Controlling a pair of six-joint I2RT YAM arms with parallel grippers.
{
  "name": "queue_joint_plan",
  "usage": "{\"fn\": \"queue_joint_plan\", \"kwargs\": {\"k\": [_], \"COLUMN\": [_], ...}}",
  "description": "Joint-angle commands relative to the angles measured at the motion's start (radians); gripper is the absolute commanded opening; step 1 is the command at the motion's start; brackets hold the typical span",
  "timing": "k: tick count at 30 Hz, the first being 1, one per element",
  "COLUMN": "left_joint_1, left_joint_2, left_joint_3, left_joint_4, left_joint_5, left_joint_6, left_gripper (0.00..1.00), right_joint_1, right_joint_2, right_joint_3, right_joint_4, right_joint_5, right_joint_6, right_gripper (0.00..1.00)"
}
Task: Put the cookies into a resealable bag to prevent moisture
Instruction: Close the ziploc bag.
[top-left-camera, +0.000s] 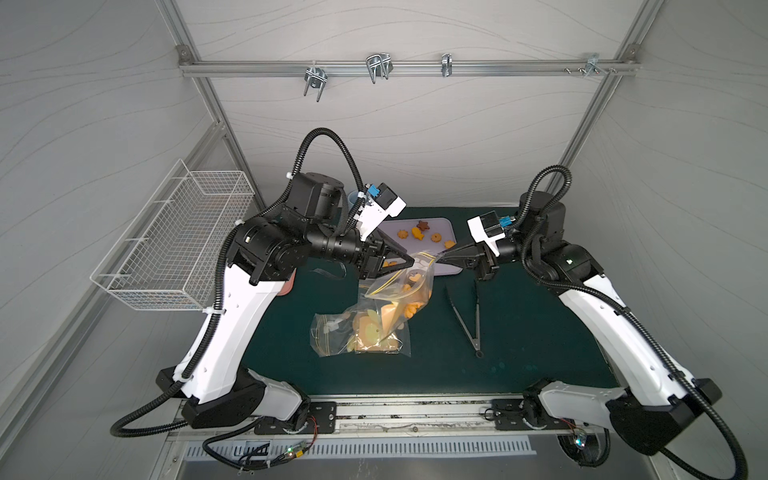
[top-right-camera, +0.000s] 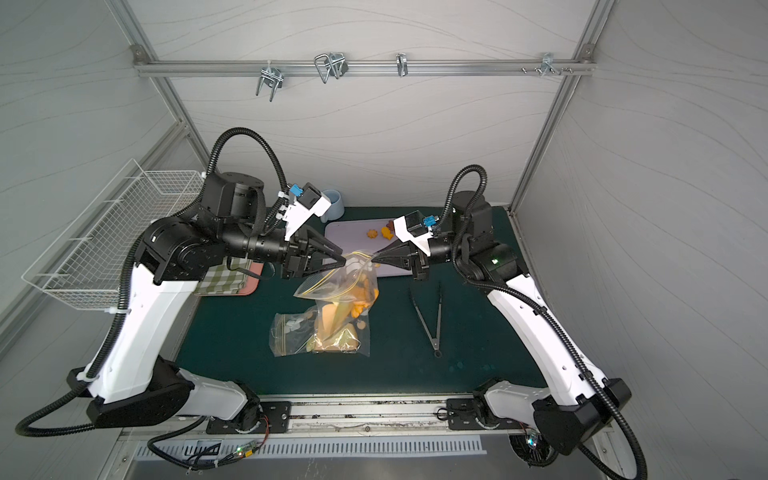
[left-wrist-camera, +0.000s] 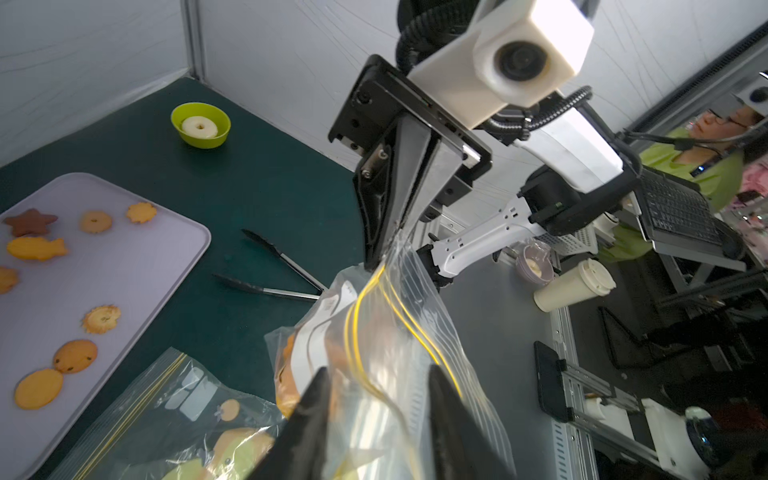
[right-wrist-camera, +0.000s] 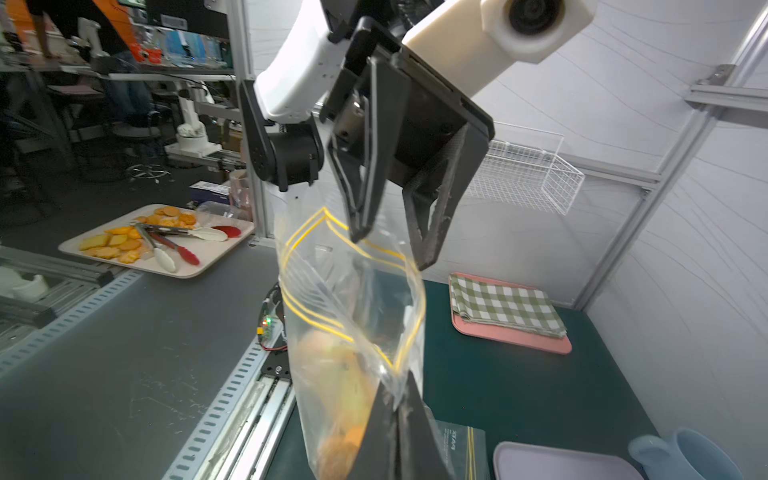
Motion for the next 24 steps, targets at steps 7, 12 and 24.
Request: {"fn": "queue_joint_plan", "kwargs": {"k": [7,12,24], "left_joint_1": [-0.001,0.000,-0.001], "left_joint_2": [-0.251,-0.405,-0.484], "left_joint_3": [-0.359,-0.648,-0.972], "left_joint_4": [0.481,0.714,0.947], "left_joint_5": [-0.497,-0.520,-0.346], "left_joint_6": [-0.142,-0.143,-0.168], "left_gripper": [0.88,0.90,0.87], "right_joint_1": [0.062,0.110,0.173], "right_joint_2": [-0.069,-0.056,-0.127], "right_joint_3": [0.040,0.106,0.089], "right_joint_4": [-0.312,-0.441,-0.565], "right_joint_5": [0.661,0.879,0.983], "right_joint_6": [0.189,0.194,0.164], "right_gripper": [0.00,0.00,0.00]}}
